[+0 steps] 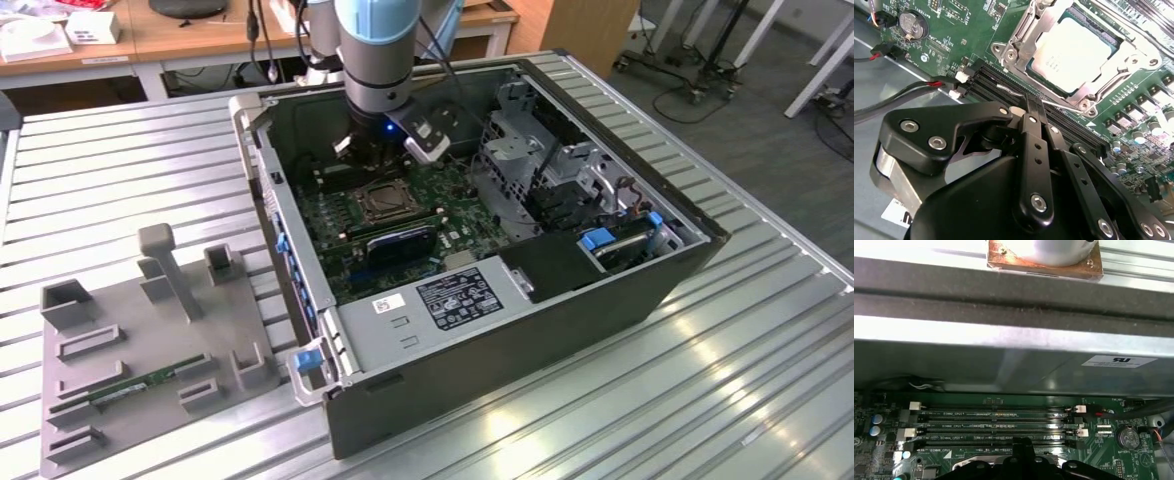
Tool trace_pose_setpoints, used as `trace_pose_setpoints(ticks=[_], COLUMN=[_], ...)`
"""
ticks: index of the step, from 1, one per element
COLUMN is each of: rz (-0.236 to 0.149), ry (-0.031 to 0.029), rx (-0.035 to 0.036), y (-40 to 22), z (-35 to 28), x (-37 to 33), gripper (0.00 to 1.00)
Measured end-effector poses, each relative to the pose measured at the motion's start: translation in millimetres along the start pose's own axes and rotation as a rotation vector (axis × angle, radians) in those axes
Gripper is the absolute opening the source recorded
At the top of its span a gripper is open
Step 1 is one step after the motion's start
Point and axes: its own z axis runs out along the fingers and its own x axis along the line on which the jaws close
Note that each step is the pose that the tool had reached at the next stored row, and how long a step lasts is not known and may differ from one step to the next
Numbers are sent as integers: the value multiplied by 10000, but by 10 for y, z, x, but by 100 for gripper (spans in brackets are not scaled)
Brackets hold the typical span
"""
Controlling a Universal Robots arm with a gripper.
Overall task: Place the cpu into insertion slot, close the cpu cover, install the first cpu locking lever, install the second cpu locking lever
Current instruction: 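Install the first cpu locking lever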
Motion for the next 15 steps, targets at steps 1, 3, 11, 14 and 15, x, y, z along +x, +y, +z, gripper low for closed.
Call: trace_pose_setpoints(ticks=[1, 3, 11, 14, 15], rz=[0, 0, -1, 0, 0], ry=[0, -1, 0, 0, 0], rx=[0, -1, 1, 0, 1], y=[-2, -5, -18, -21, -22], z=[6, 18, 59, 70, 73], x=[-1, -2, -5, -7, -7], gripper=[11, 11, 11, 11, 11])
